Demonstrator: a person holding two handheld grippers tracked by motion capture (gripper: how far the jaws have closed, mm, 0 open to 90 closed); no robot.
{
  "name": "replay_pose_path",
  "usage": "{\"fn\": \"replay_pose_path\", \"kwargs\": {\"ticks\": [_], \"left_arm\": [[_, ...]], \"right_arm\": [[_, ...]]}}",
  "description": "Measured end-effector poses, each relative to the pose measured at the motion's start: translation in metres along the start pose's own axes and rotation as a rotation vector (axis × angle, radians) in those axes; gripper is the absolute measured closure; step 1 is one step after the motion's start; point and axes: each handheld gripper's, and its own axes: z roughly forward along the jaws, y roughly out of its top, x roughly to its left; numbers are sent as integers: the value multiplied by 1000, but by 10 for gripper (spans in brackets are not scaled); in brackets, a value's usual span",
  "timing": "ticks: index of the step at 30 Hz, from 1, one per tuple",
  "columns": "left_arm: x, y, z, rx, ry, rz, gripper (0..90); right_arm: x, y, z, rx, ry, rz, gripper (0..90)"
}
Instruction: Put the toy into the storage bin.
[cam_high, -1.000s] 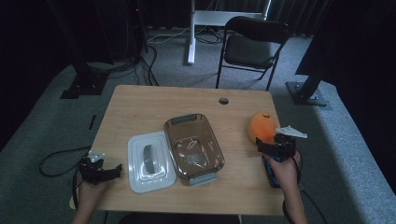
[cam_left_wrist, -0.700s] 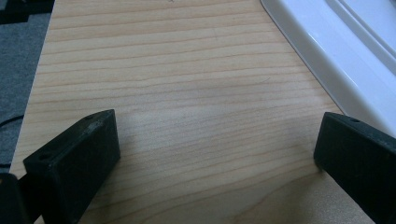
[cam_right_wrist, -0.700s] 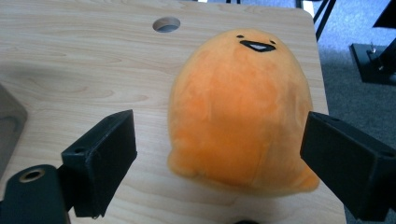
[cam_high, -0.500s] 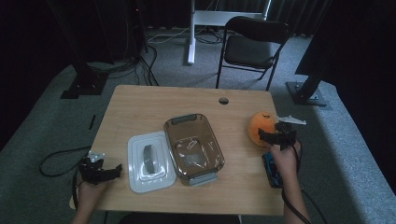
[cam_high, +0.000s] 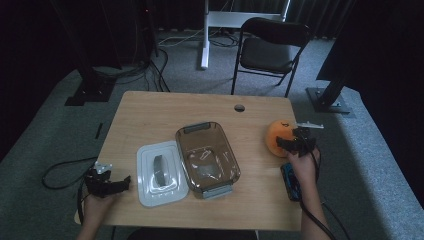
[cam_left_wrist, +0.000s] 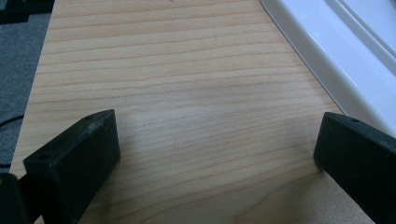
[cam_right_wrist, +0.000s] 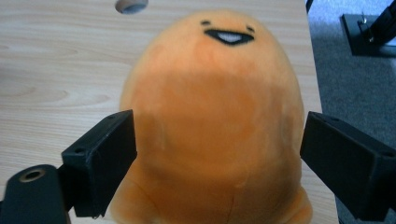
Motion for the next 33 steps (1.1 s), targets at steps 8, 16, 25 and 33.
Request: {"fn": "replay_pose_path", "kwargs": {"ticks": [8, 16, 25, 33], "left_arm": [[0, 0, 0, 0, 0, 0, 7], [0, 0, 0, 0, 0, 0, 7], [0, 0, 0, 0, 0, 0, 7], [0, 0, 0, 0, -2, 2, 7]], "right_arm": [[-1, -5, 12, 42, 16, 13, 109], [2, -9, 17, 40, 12, 2, 109], [3, -14, 22, 46, 18, -16, 125], [5, -18, 22, 38, 26, -46, 246]]}}
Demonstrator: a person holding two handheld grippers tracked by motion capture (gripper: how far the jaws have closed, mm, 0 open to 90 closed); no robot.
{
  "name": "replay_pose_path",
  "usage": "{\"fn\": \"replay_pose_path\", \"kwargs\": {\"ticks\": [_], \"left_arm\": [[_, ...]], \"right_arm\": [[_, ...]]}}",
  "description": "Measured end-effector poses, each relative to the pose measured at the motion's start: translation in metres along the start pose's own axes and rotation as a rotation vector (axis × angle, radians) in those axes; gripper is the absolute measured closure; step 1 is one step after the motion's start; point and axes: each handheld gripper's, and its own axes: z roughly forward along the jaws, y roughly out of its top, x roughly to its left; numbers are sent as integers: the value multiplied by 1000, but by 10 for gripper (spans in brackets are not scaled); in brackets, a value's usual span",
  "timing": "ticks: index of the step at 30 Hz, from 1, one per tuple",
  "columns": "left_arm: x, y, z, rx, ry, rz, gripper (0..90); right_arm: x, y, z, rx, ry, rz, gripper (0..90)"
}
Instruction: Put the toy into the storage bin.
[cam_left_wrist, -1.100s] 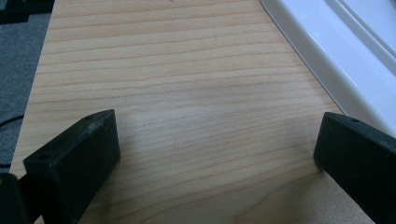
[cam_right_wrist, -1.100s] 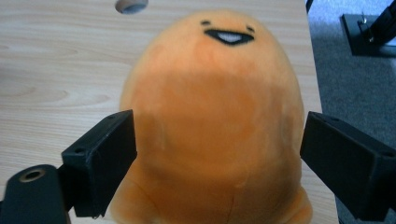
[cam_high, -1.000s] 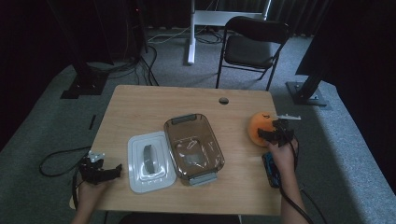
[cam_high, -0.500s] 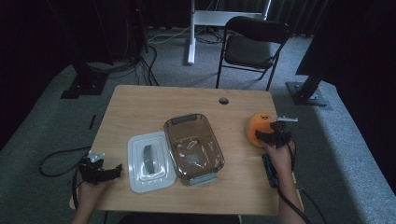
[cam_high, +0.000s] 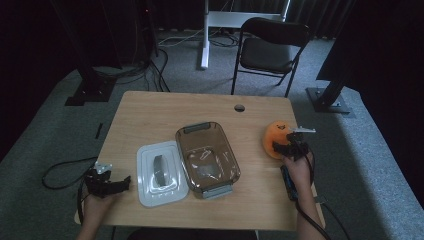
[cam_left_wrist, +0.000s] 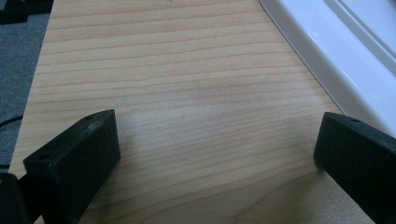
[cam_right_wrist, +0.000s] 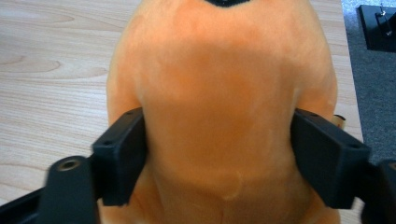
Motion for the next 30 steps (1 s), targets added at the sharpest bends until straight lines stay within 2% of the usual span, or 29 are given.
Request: {"fn": "replay_pose_path", "kwargs": {"ticks": [1, 5, 9, 15, 21, 30], "left_arm": [[0, 0, 0, 0, 0, 0, 7], [0, 0, 0, 0, 0, 0, 7], [0, 0, 0, 0, 0, 0, 7], [0, 0, 0, 0, 0, 0, 7], [0, 0, 0, 0, 0, 0, 7], [0, 0, 0, 0, 0, 0, 7]], "right_arm": [[0, 0, 0, 0, 0, 0, 246], [0, 0, -4, -8, -2, 2, 370], [3, -2, -7, -32, -25, -17, 461], [5, -2, -12, -47, -44, -10, 543], [5, 1, -20, -51, -34, -2, 600], [7, 3, -38, -71, -18, -18, 602]]}}
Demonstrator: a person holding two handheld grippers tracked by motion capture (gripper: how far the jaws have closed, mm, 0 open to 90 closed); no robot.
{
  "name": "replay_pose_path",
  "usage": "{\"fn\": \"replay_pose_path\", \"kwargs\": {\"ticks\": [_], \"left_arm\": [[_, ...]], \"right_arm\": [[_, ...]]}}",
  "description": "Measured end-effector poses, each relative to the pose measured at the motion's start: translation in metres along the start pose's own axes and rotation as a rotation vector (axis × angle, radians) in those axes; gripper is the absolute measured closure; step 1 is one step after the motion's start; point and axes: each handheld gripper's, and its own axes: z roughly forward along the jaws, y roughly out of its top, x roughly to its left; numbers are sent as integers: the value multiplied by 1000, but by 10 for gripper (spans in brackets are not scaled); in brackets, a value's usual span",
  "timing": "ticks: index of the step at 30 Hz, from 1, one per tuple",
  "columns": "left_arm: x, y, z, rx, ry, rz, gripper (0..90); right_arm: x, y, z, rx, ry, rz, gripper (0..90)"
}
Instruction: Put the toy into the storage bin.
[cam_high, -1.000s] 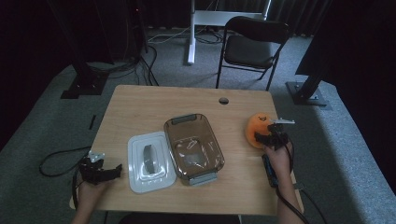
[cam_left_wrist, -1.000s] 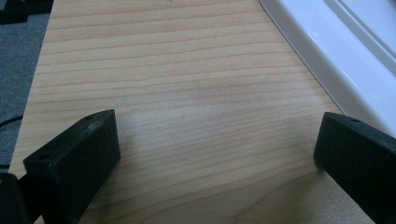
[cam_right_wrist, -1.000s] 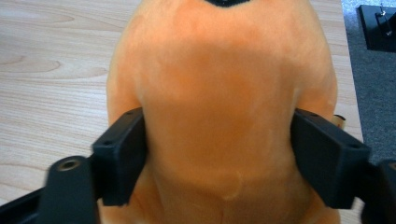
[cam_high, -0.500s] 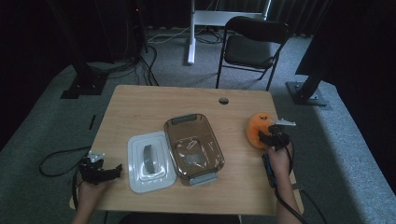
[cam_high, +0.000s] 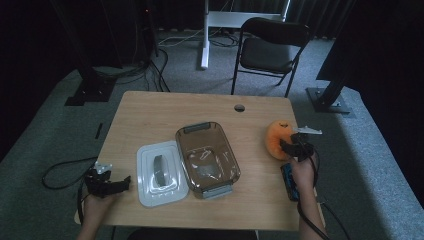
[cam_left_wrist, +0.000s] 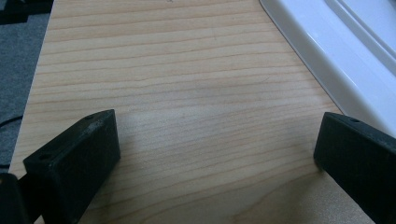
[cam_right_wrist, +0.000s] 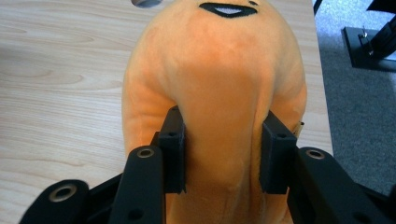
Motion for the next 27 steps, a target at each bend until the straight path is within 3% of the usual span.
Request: {"fn": "replay_pose_path", "kwargs": {"ticks": [27], "left_arm": [[0, 0, 0, 0, 0, 0, 7]], "right_arm": [[24, 19, -42, -52, 30, -48, 601]]}}
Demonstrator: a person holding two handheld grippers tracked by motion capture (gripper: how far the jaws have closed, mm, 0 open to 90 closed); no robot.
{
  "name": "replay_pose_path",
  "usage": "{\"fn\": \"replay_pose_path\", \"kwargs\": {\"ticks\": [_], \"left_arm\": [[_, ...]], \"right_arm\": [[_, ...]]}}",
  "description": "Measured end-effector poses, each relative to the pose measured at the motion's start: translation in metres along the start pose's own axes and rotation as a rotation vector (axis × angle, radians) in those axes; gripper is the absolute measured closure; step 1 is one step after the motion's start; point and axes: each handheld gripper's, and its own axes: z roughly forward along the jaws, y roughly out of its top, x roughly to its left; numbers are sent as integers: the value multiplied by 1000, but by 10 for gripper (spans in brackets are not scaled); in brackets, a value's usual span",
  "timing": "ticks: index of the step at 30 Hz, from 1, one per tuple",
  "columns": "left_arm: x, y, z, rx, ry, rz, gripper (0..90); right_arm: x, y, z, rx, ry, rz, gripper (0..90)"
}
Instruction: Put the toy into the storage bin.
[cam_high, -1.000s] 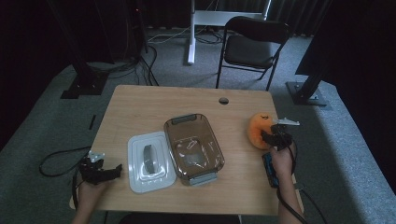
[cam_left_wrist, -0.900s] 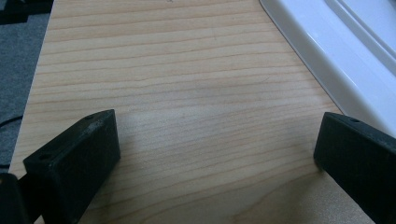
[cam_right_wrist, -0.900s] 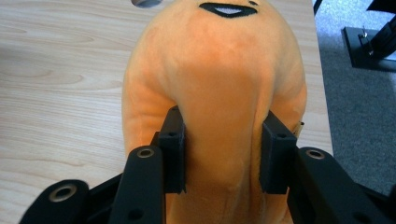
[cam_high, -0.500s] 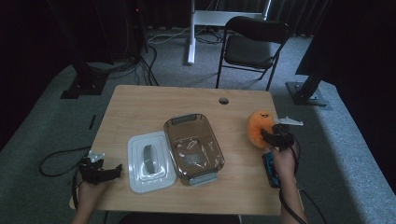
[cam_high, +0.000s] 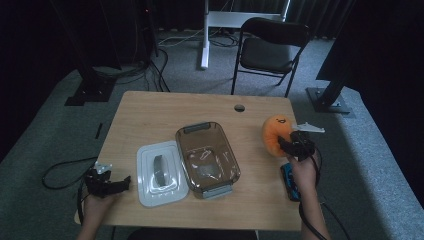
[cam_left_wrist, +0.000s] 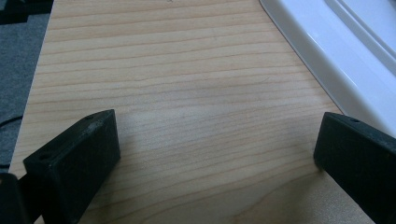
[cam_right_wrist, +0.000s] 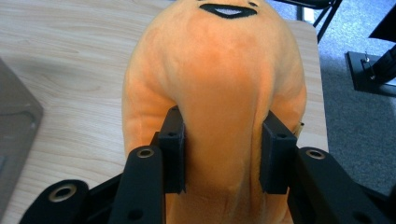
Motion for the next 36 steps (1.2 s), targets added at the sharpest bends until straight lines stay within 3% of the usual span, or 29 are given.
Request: {"fn": "replay_pose_path", "kwargs": {"ticks": [23, 36], "left_arm": [[0, 0, 0, 0, 0, 2, 7], [0, 0, 0, 0, 0, 0, 7]], "right_arm": [[39, 22, -30, -68, 83, -76, 599], [68, 33, -40, -97, 154, -124, 598]]}}
